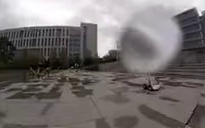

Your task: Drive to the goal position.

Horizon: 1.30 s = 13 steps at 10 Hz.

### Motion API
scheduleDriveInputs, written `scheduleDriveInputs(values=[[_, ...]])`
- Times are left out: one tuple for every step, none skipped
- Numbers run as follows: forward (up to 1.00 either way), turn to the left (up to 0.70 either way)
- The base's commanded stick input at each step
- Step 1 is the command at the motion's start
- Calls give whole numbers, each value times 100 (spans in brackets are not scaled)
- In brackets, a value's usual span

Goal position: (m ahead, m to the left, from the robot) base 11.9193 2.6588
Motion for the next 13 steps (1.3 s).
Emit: scheduleDriveInputs(values=[[70,0],[70,0],[70,0],[70,0],[70,0],[70,0],[70,0],[70,0],[70,0],[70,10],[70,23],[70,33],[70,35]])
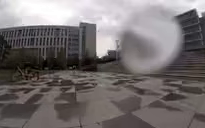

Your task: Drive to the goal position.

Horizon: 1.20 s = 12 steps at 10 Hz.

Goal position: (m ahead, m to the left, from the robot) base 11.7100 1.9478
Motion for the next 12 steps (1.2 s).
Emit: scheduleDriveInputs(values=[[70,3],[70,0],[70,0],[70,0],[70,0],[70,0],[70,0],[70,0],[70,2],[70,2],[70,1],[70,0]])
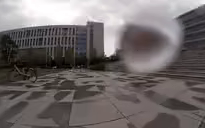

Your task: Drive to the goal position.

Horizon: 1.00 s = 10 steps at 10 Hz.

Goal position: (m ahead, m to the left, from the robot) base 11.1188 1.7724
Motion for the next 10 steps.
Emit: scheduleDriveInputs(values=[[70,1],[70,2],[70,2],[70,2],[70,2],[70,2],[70,2],[70,2],[70,2],[70,2]])
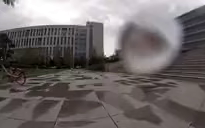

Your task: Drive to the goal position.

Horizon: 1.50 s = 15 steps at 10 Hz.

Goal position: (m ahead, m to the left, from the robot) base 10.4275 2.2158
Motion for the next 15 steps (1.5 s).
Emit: scheduleDriveInputs(values=[[70,2],[70,2],[70,2],[70,2],[70,2],[70,2],[70,3],[70,4],[70,12],[70,21],[70,33],[70,30],[70,16],[70,4],[70,0]])
